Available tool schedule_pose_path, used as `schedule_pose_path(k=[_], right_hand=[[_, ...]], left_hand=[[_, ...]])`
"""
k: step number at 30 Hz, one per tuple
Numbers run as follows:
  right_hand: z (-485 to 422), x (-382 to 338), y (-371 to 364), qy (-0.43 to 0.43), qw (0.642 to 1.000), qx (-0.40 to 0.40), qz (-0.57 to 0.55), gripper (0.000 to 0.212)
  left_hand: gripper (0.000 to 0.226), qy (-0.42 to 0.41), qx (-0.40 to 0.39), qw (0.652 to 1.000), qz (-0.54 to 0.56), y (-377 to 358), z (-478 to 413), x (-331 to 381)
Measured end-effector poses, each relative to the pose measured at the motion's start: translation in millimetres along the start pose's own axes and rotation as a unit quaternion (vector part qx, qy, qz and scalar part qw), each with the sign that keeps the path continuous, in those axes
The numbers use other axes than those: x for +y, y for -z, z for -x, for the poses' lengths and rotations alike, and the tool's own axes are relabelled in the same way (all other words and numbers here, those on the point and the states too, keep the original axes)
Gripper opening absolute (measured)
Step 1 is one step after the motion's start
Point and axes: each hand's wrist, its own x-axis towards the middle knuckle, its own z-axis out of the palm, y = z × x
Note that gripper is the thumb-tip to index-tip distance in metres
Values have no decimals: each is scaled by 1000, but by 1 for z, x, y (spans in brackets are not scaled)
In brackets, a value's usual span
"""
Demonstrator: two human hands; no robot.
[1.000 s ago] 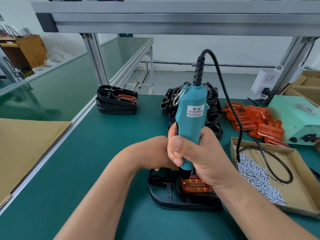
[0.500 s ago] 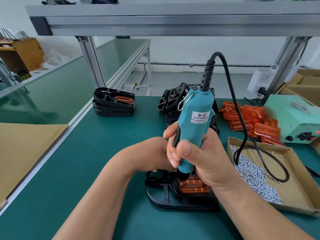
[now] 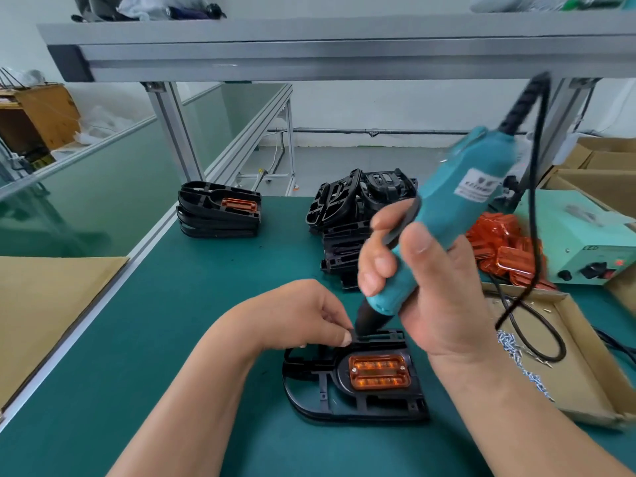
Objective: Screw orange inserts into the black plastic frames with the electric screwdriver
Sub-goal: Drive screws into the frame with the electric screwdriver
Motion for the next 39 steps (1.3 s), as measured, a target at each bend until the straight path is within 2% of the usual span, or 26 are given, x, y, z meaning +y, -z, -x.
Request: schedule_pose_path(k=[2,5,7,11,13,16,18,23,29,35,39], right_hand=[[0,-5,13,8,998,54,-29,46],[-1,-12,38,19,989,138,-53,48],[0,-15,54,30,977,197,-74,41],[5,-17,83,44,947,295,-119,36],[5,-18,93,51,935,329,-123,36],[6,-17,102,56,925,357,-119,36],[7,-14,105,56,921,368,-117,36],[7,-11,104,54,920,372,-114,39],[8,-10,105,53,918,381,-98,36],[9,-8,106,51,920,376,-93,40],[9,-6,106,46,923,371,-94,40]], left_hand=[[6,-1,3,1000,-5,0,-1,-2],[10,2,12,999,-31,-1,-1,-4],[18,10,23,998,-52,-1,-1,-4],[43,16,37,995,-87,-1,6,5],[67,2,27,992,-121,-3,13,15],[106,-11,-17,981,-193,-11,25,32],[113,-14,-29,967,-251,-19,28,42],[103,-4,-25,956,-293,-40,29,55],[74,16,-20,947,-321,-41,28,56],[67,67,7,939,-336,-16,33,38],[79,154,52,938,-308,18,39,12]])
